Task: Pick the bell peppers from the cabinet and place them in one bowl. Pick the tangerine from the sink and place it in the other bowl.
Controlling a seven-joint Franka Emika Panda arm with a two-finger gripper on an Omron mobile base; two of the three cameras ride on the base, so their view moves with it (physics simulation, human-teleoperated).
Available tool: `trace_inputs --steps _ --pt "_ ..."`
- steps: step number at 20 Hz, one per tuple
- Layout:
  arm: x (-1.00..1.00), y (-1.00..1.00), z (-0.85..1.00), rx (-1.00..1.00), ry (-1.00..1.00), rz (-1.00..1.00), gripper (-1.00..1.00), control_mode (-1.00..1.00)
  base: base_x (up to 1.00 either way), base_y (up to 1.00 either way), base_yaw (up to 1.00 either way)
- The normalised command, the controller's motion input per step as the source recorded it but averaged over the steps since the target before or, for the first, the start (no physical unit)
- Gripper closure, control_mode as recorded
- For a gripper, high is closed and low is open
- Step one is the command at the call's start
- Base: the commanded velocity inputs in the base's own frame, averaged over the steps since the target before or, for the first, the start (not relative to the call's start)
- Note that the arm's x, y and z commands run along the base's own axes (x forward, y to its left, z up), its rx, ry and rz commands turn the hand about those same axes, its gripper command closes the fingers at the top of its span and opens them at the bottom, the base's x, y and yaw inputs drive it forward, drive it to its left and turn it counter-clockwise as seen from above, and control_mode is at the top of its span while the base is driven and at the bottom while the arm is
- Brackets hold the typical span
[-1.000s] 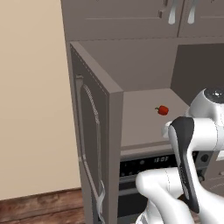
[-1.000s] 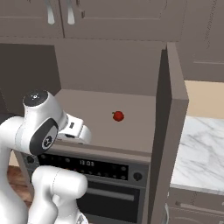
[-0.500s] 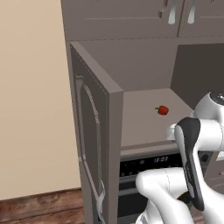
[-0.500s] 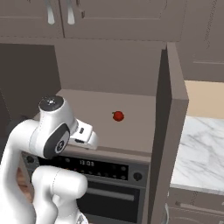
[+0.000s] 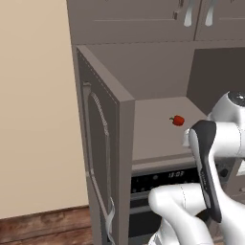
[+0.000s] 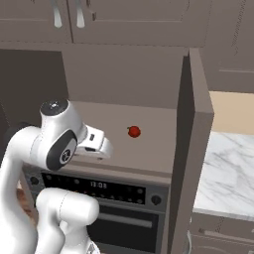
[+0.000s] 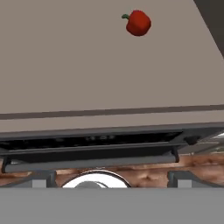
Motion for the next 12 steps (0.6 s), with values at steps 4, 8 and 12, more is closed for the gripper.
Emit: trace_inputs --steps 4,8,12 --pt "0.44 0.0 0.43 -0.18 0.0 0.06 -1.0 -1.0 0.0 0.0 0.0" --pt "0.81 -0.16 0.26 -0.07 0.01 0.11 -1.0 -1.0 0.0 0.0 0.0" --pt "0.94 -0.29 0.0 0.0 0.0 0.13 -1.0 -1.0 0.0 0.0 0.0"
